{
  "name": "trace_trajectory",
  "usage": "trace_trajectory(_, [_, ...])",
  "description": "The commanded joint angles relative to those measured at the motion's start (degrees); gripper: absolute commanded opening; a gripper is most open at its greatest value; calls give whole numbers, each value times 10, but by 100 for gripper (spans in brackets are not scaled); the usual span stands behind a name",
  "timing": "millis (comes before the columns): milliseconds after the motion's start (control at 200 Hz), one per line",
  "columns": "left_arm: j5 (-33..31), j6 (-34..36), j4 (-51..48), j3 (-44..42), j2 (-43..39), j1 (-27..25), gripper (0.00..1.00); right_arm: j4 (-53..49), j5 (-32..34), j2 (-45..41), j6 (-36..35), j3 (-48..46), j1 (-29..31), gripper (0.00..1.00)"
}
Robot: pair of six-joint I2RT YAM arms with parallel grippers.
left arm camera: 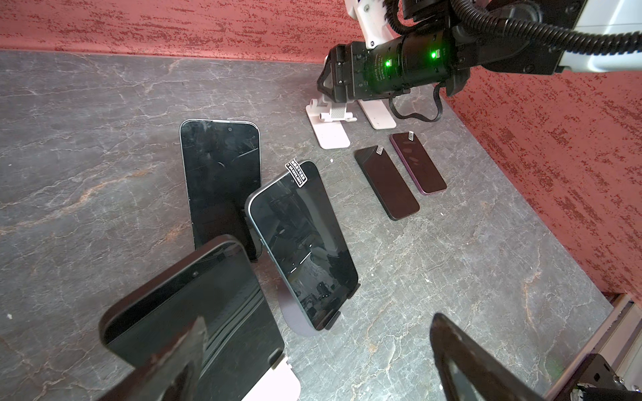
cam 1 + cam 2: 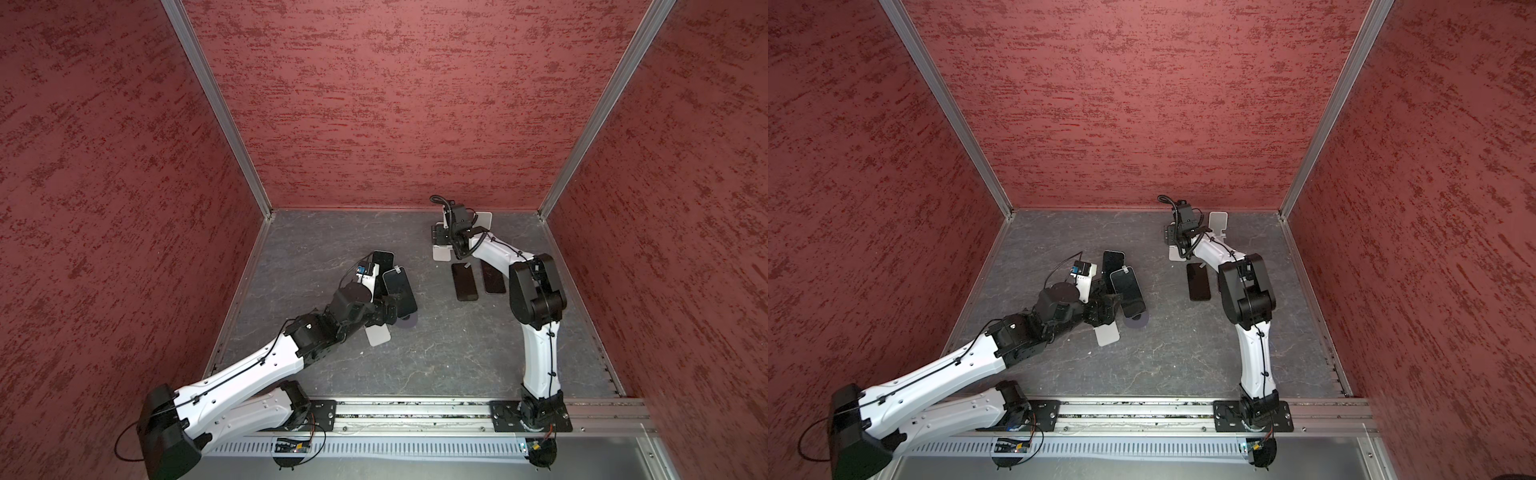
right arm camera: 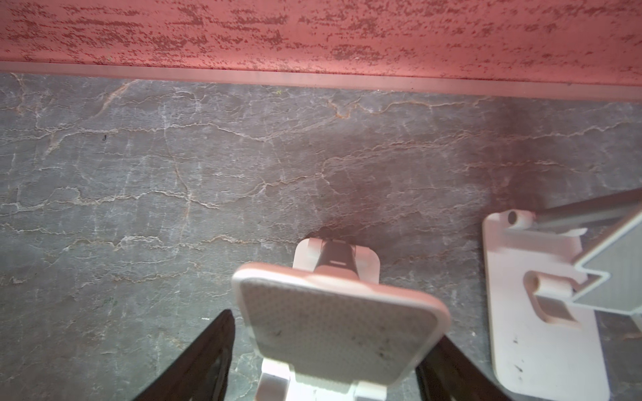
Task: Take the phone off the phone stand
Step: 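Carry the white stand with the right gripper farther from the robot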
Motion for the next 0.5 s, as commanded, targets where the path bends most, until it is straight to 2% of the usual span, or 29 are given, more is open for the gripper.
trace_trajectory(0, [1,-2,5,11,-11,4,99,-3,-8,-1,0,24,-4,80])
trace_trajectory(496, [-22,-15,-18,23,-9,3,99,3,6,-65,-3,-9,-4,95])
